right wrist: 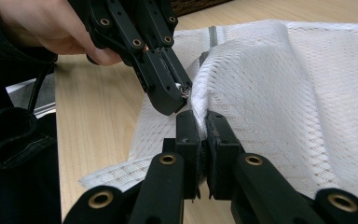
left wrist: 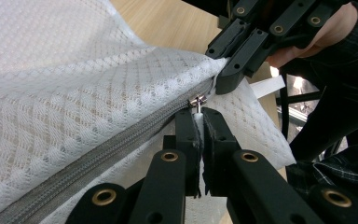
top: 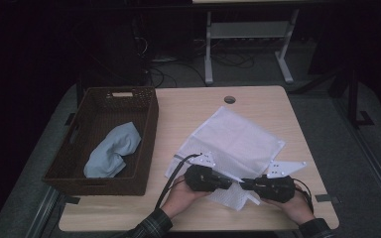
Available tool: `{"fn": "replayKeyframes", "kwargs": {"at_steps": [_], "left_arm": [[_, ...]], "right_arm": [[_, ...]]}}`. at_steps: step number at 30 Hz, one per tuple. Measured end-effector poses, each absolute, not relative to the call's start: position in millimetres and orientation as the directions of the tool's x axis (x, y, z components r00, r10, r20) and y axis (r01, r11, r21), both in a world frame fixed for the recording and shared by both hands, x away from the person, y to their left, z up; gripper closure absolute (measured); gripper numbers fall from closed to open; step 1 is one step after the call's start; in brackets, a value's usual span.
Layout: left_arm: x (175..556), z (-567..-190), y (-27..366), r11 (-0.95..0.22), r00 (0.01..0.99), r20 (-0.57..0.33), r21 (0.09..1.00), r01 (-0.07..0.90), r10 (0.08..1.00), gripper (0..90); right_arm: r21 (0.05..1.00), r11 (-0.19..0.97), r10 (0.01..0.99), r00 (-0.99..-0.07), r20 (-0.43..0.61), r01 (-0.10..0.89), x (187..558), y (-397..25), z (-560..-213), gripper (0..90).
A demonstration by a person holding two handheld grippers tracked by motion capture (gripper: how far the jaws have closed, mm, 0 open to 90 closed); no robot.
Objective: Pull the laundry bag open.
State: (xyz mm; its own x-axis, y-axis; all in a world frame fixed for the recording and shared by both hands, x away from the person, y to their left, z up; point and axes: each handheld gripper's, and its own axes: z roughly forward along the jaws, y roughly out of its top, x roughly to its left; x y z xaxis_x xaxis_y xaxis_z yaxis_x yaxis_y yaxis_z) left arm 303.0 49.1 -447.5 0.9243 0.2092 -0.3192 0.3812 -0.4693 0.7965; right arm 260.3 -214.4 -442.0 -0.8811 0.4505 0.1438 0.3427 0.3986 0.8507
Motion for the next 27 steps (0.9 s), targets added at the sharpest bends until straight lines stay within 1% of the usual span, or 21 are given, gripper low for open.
{"fn": "replayKeyframes", "kwargs": {"at_steps": [6,10,21,27], "left_arm": [[303,-448,50,-0.453,0.924,-0.322,0.806,0.381,0.205,86.3],[302,-447,51,-0.464,0.930,-0.297,0.807,0.366,0.216,86.5],[306,-447,59,-0.463,0.927,-0.295,0.805,0.372,0.232,86.6],[307,-447,62,-0.458,0.921,-0.307,0.801,0.386,0.238,86.6]], "right_arm": [[0.851,0.393,0.453,-0.878,0.152,0.350,261,-216,-442,84.4],[0.849,0.397,0.453,-0.879,0.149,0.349,261,-215,-442,84.4],[0.850,0.395,0.456,-0.877,0.149,0.349,261,-216,-442,84.4],[0.850,0.395,0.455,-0.878,0.147,0.347,261,-216,-442,84.4]]}}
